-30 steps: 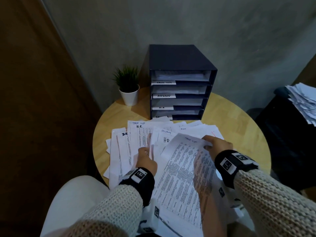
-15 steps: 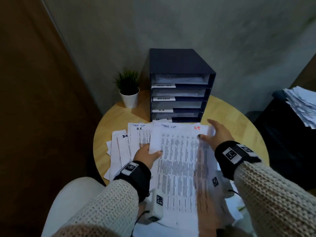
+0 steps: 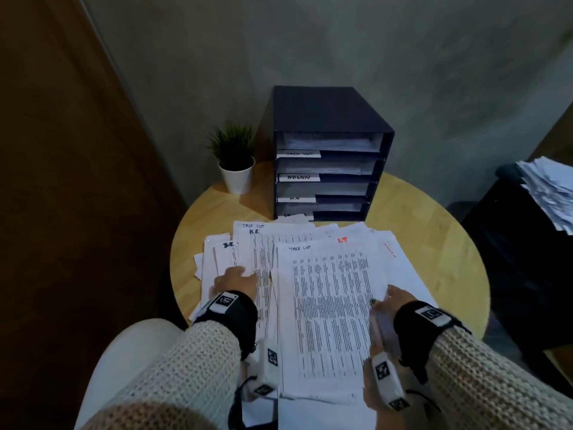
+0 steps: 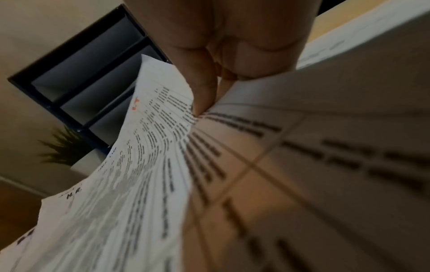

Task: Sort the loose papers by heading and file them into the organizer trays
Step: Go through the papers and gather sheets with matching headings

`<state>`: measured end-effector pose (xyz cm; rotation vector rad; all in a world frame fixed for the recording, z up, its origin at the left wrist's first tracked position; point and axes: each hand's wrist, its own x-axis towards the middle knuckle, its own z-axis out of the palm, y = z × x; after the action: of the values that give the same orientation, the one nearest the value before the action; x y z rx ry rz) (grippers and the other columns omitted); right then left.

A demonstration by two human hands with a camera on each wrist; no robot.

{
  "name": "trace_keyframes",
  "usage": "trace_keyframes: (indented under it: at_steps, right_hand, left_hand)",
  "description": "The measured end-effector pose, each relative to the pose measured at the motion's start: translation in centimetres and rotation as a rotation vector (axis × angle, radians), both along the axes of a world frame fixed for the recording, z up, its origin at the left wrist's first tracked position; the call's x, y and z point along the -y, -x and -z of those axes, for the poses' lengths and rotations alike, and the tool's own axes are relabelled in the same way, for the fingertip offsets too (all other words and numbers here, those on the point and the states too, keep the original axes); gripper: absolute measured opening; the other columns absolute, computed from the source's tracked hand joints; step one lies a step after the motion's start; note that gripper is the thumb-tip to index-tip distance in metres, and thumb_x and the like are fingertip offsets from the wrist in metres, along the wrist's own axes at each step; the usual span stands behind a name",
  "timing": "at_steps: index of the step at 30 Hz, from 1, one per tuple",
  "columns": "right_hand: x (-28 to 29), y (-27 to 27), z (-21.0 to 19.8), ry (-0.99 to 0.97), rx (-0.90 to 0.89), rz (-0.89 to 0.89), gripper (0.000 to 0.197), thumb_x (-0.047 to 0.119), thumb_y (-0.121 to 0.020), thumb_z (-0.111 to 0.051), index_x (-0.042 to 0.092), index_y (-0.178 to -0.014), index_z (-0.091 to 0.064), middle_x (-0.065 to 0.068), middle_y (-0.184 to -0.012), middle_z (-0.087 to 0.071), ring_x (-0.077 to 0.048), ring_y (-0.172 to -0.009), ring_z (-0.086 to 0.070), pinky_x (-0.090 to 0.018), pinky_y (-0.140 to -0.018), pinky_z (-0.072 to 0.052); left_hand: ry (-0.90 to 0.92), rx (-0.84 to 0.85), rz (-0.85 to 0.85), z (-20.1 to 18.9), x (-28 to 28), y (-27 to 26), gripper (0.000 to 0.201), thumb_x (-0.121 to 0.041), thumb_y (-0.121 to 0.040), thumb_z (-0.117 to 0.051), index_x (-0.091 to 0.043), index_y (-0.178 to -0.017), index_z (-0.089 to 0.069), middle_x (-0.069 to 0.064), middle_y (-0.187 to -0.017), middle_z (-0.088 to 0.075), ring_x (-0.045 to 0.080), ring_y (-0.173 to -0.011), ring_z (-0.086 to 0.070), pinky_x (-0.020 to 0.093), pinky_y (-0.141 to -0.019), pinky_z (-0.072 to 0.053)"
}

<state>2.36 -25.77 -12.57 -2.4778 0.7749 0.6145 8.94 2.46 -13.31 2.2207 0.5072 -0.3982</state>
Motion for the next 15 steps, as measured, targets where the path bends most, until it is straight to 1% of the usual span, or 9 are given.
trace_keyframes:
  at_steps: [1, 2, 4, 6, 8, 10, 12, 13, 15]
  right_hand:
    - [0.0, 0.0, 0.3, 0.017, -0.006, 0.006, 0.059, 0.034, -0.098, -0.047, 0.002, -0.144, -0.029, -0.013, -0.15, -0.035, -0.028, -0.136, -0.038, -0.031, -0.108, -0.033]
    - [0.1, 0.0, 0.4, 0.026, -0.006, 0.004, 0.06, 0.035, -0.098, -0.047, 0.002, -0.144, -0.029, -0.014, -0.15, -0.035, -0.028, -0.136, -0.038, -0.031, -0.108, -0.033]
    - [0.2, -0.2, 0.6, 0.028, 0.008, 0.009, 0.06, 0.035, -0.097, -0.048, 0.002, -0.143, -0.03, -0.013, -0.149, -0.036, -0.027, -0.135, -0.039, -0.031, -0.107, -0.034]
    - [0.3, -0.3, 0.7, 0.027, 0.023, 0.015, 0.059, 0.036, -0.097, -0.047, 0.002, -0.143, -0.031, -0.013, -0.149, -0.037, -0.027, -0.135, -0.04, -0.031, -0.107, -0.035]
    - [0.3, -0.3, 0.7, 0.031, 0.044, 0.019, 0.059, 0.035, -0.098, -0.046, 0.002, -0.144, -0.03, -0.013, -0.15, -0.036, -0.027, -0.136, -0.039, -0.031, -0.107, -0.034]
    - [0.4, -0.3, 0.8, 0.029, 0.057, 0.028, 0.056, 0.033, -0.099, -0.046, 0.001, -0.143, -0.031, -0.013, -0.148, -0.038, -0.027, -0.135, -0.04, -0.03, -0.106, -0.035]
    - [0.6, -0.2, 0.9, 0.023, 0.057, 0.048, 0.054, 0.032, -0.099, -0.047, 0.001, -0.141, -0.033, -0.015, -0.146, -0.039, -0.027, -0.133, -0.041, -0.029, -0.104, -0.035]
    - [0.7, -0.1, 0.9, 0.021, 0.057, 0.055, 0.053, 0.031, -0.099, -0.047, 0.0, -0.14, -0.034, -0.015, -0.145, -0.04, -0.027, -0.133, -0.041, -0.028, -0.104, -0.035]
    - [0.8, -0.1, 1.0, 0.011, 0.058, 0.065, 0.052, 0.031, -0.098, -0.047, 0.0, -0.137, -0.036, -0.016, -0.143, -0.042, -0.027, -0.131, -0.043, -0.028, -0.102, -0.035]
  left_hand:
    - [-0.028, -0.024, -0.015, 0.4, -0.5, -0.2, 0.054, -0.041, -0.09, -0.051, -0.021, -0.139, -0.04, 0.01, -0.146, -0.037, 0.03, -0.132, -0.039, 0.038, -0.112, -0.033]
    - [0.012, -0.036, -0.035, 0.5, -0.9, -0.4, 0.059, -0.038, -0.091, -0.053, -0.018, -0.144, -0.034, 0.01, -0.149, -0.035, 0.03, -0.134, -0.038, 0.036, -0.112, -0.032]
    - [0.098, -0.041, -0.061, 0.8, -1.0, -0.5, 0.064, -0.03, -0.092, -0.056, -0.014, -0.147, -0.027, 0.009, -0.151, -0.033, 0.028, -0.133, -0.04, 0.031, -0.108, -0.034]
    - [0.117, -0.039, 0.013, 0.5, -0.7, -0.3, 0.057, -0.026, -0.094, -0.053, -0.01, -0.145, -0.032, 0.008, -0.148, -0.038, 0.027, -0.13, -0.045, 0.028, -0.106, -0.036]
    - [0.107, -0.008, 0.08, 0.6, 0.0, -0.1, 0.044, -0.023, -0.096, -0.05, -0.008, -0.137, -0.046, 0.009, -0.141, -0.048, 0.026, -0.124, -0.05, 0.026, -0.102, -0.038]
    - [0.122, 0.06, 0.131, 0.4, 1.0, 0.5, 0.035, -0.018, -0.096, -0.049, -0.007, -0.129, -0.054, 0.012, -0.13, -0.058, 0.026, -0.112, -0.056, 0.025, -0.094, -0.043]
    - [0.159, 0.094, 0.156, 0.3, 1.9, 1.0, 0.031, -0.015, -0.097, -0.046, -0.009, -0.125, -0.058, 0.012, -0.125, -0.061, 0.024, -0.103, -0.057, 0.024, -0.088, -0.044]
    - [0.16, 0.091, 0.169, 0.4, 2.2, 1.1, 0.032, -0.017, -0.098, -0.045, -0.011, -0.126, -0.058, 0.01, -0.127, -0.06, 0.025, -0.107, -0.057, 0.024, -0.091, -0.043]
    - [0.139, 0.049, 0.147, 0.4, 2.3, 0.9, 0.037, -0.028, -0.097, -0.044, -0.015, -0.13, -0.056, 0.004, -0.135, -0.054, 0.025, -0.122, -0.051, 0.027, -0.104, -0.039]
